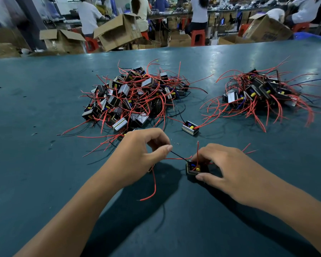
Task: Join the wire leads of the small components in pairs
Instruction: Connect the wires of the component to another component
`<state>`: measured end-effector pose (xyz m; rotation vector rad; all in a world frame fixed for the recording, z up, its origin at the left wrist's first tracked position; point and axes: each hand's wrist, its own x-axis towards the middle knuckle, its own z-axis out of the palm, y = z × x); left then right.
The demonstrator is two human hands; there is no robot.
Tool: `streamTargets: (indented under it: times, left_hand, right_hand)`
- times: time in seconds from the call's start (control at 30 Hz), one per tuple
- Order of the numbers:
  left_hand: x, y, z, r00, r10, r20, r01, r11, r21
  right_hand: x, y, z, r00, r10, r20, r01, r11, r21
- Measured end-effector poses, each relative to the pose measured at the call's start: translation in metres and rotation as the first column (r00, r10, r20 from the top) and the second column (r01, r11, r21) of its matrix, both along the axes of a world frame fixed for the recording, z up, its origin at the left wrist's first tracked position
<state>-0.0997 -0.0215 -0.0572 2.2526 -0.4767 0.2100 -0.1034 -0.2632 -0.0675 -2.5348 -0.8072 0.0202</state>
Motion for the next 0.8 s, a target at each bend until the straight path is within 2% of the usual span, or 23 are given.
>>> streamTargets:
  times: [0.37,0.67,0.8]
  left_hand:
    - [0.002,0.002,0.001,0.992,0.104,-0.076,-0.109,0.993,-0.055]
    - [0.001,-0.007,-0.009,0.954,0.298,-0.028,-0.297,0.955,0.025]
    - [0.001,-0.009,-0.01,0.954,0.3,0.017,-0.3,0.95,0.09]
  right_hand:
    - [0.0,-0.006,0.002,1.0,-0.002,-0.003,0.001,0.999,-0.035]
    - [-0.002,-0.003,0.001,1.0,0.014,0.023,-0.011,0.995,-0.1]
    - [-0.003,-0.001,0.001,0.998,0.031,0.055,-0.023,0.991,-0.134]
